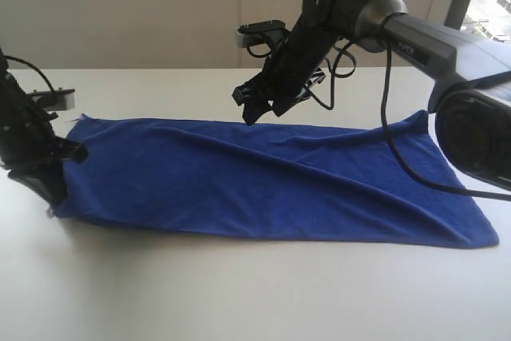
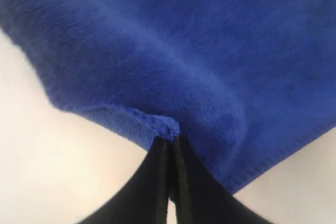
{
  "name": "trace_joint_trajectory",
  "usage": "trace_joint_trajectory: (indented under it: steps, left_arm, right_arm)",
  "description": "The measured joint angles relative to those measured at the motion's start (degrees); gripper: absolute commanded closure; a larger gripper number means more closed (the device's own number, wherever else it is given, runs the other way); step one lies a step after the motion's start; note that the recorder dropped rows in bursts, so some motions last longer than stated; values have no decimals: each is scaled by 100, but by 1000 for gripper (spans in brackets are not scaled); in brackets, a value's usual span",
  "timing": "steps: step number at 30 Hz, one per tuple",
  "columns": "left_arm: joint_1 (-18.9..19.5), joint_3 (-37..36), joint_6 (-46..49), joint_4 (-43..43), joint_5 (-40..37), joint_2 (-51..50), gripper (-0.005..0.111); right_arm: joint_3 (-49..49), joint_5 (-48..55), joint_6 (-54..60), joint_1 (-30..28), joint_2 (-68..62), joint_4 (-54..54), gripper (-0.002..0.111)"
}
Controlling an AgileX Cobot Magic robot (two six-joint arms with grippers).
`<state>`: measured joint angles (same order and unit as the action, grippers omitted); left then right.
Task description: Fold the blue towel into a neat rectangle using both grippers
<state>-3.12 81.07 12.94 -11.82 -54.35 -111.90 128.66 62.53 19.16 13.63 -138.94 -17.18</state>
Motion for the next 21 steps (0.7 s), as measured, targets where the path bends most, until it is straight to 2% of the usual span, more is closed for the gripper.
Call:
trace_joint_trajectory:
  steps: [8,11,15,17,19,21]
  left_arm:
    - [0,-505,-260,331,105,0,106]
    - [0,-567,-281,426,131,0,90]
    - [0,-565,-341,703,131,0,52]
    - [0,-565,-347,833,105,0,37]
    - [0,-565,-363,940,62,0,29]
    - [0,-565,-385,999,-12,0,29]
  right_arm:
    - [0,92,0,0,0,0,49]
    - [0,106,0,0,0,0,49]
    - [0,123,0,0,0,0,49]
    - [0,147,0,0,0,0,49]
    - [0,175,0,0,0,47,49]
    - [0,244,0,0,0,248,49]
